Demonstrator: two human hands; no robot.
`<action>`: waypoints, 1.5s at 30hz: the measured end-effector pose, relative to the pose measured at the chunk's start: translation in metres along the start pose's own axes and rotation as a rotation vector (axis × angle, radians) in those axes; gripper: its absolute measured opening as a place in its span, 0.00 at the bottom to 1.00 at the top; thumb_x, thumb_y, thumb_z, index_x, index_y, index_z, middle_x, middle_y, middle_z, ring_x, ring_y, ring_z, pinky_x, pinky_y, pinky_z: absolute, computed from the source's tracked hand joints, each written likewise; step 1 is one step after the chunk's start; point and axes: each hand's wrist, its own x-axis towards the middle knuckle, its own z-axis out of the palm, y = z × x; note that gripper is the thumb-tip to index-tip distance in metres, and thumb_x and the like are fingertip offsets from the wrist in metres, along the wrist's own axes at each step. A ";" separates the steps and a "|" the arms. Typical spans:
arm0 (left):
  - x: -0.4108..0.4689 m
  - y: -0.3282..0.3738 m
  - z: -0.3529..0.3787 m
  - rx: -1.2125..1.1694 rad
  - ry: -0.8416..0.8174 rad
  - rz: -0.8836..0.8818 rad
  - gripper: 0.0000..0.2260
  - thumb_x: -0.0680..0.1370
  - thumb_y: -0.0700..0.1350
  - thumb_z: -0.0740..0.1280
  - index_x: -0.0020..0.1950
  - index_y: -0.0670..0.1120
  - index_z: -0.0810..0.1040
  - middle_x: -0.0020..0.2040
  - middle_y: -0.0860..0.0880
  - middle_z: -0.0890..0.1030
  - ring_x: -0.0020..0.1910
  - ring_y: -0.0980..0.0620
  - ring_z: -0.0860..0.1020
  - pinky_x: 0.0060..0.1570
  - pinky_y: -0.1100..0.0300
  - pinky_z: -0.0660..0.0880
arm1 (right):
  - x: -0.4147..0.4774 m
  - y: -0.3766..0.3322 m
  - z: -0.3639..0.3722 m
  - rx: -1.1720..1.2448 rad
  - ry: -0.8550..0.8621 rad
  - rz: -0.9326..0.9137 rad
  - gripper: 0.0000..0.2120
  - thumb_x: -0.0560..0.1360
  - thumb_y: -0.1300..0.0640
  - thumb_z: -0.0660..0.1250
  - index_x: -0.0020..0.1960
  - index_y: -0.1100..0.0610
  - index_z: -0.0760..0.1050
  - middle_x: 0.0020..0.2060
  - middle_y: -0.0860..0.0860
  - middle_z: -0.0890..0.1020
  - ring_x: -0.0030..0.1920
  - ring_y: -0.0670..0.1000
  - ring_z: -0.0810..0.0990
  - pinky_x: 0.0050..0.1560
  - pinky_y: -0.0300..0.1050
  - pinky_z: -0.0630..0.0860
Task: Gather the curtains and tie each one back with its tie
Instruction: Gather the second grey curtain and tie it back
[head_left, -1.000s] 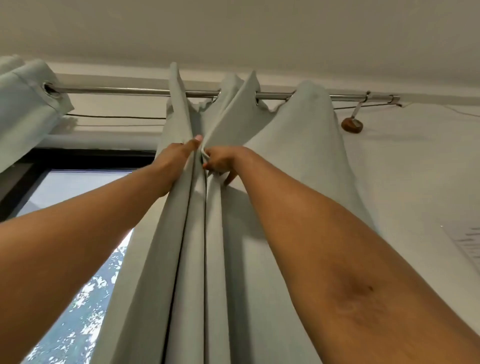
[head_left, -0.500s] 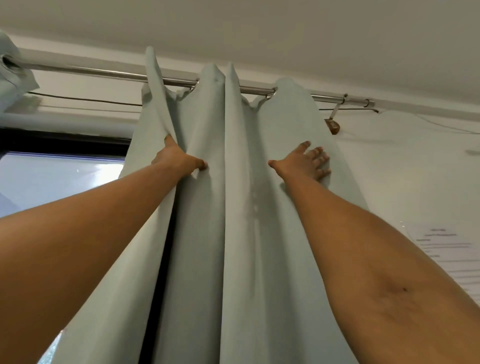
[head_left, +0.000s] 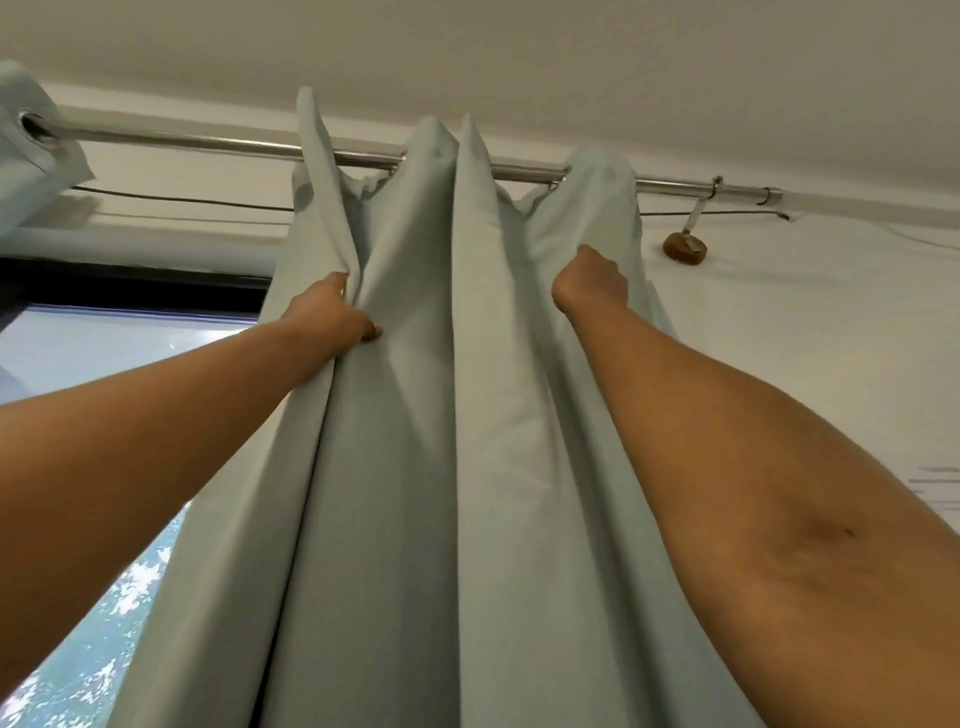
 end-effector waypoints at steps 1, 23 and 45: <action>0.001 -0.002 -0.007 -0.013 -0.023 0.013 0.31 0.74 0.43 0.73 0.74 0.47 0.64 0.66 0.39 0.74 0.62 0.38 0.74 0.62 0.45 0.73 | -0.002 -0.016 0.004 0.075 -0.011 -0.012 0.18 0.78 0.60 0.54 0.67 0.58 0.68 0.64 0.58 0.74 0.63 0.59 0.73 0.59 0.48 0.69; -0.012 -0.067 -0.088 -0.466 -0.283 0.031 0.28 0.78 0.52 0.66 0.76 0.52 0.60 0.66 0.44 0.72 0.60 0.43 0.75 0.60 0.43 0.74 | -0.132 -0.157 0.046 0.605 -0.510 -0.019 0.43 0.73 0.39 0.66 0.76 0.55 0.48 0.70 0.56 0.66 0.67 0.59 0.68 0.60 0.50 0.67; 0.041 -0.057 -0.083 -0.392 -0.122 0.057 0.22 0.83 0.44 0.56 0.78 0.49 0.60 0.71 0.44 0.70 0.66 0.43 0.71 0.67 0.49 0.69 | -0.087 -0.167 0.066 0.324 -0.340 0.068 0.36 0.77 0.58 0.61 0.77 0.48 0.43 0.67 0.59 0.67 0.56 0.58 0.70 0.56 0.50 0.70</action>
